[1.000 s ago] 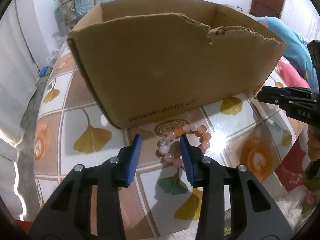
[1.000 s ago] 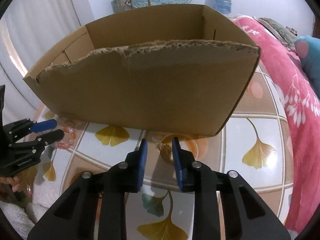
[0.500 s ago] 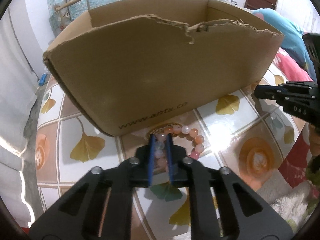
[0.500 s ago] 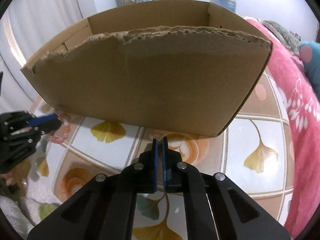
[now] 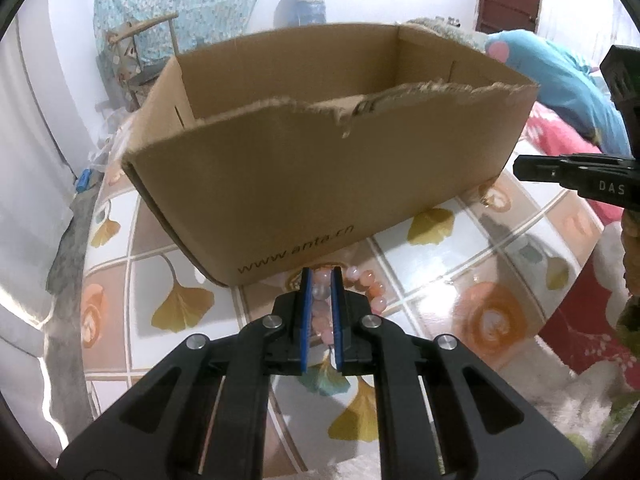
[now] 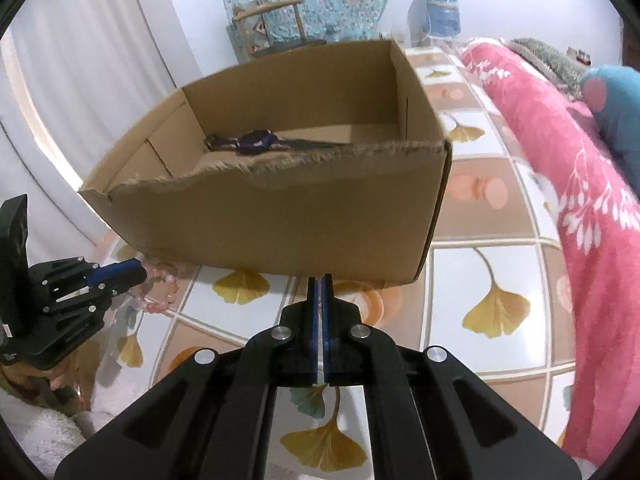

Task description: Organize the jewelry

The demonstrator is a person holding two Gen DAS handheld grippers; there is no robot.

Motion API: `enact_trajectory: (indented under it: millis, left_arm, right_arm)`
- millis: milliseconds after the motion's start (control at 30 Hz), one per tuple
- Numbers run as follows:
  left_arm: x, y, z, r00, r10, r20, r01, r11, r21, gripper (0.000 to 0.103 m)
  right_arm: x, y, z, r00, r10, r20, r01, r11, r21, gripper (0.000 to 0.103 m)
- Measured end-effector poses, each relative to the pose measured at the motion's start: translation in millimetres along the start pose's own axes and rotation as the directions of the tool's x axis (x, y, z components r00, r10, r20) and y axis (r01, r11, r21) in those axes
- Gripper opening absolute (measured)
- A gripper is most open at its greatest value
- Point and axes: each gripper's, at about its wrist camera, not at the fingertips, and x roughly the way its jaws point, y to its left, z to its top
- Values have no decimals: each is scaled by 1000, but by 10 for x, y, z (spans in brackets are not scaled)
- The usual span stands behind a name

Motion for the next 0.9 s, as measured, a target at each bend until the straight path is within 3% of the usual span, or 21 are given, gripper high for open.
enact_trajectory:
  millis: [167,267,333,400,633,667,733,900]
  left_arm:
    - [-211,-10,-2,999,-7,42,7,1000,10,8]
    - [-271,-52,1,998,-6,57,4,1000,22,8]
    - [-262,-77,-2,998,-1,60,-1,1000,24,8]
    - [-241,-63,18,998,2,56,-3,1000,25,8]
    - [-272,-35,55,998,13,60,-15,1000,25,8]
    - [-277,-28,57,998,14,61,-16,1000,22,8]
    - [-284,-13,50,998,16,62,-18,1000,18,8]
    - [-322,19,33,997,16,69,-16,1000,8,8]
  right_arm:
    - [-110,-11,11,1000,7,25,-7,1000,-7,2]
    - [-6,21,-21,999,45,-14,-45,999,-29,3]
    - [124,41,-51,997,55,-47,-57,997,-52,22]
    - [255,44,-76,998,33,-62,-37,997,-74,25]
    - [466,50,-64,997,-6,-81,-5,991,-131,24]
    - [473,73,-63,997,-15,-80,3,989,-147,21]
    - [472,133,-77,996,-37,-80,22,982,-186,5]
    - [427,172,-127,996,-31,-84,15,984,-180,4]
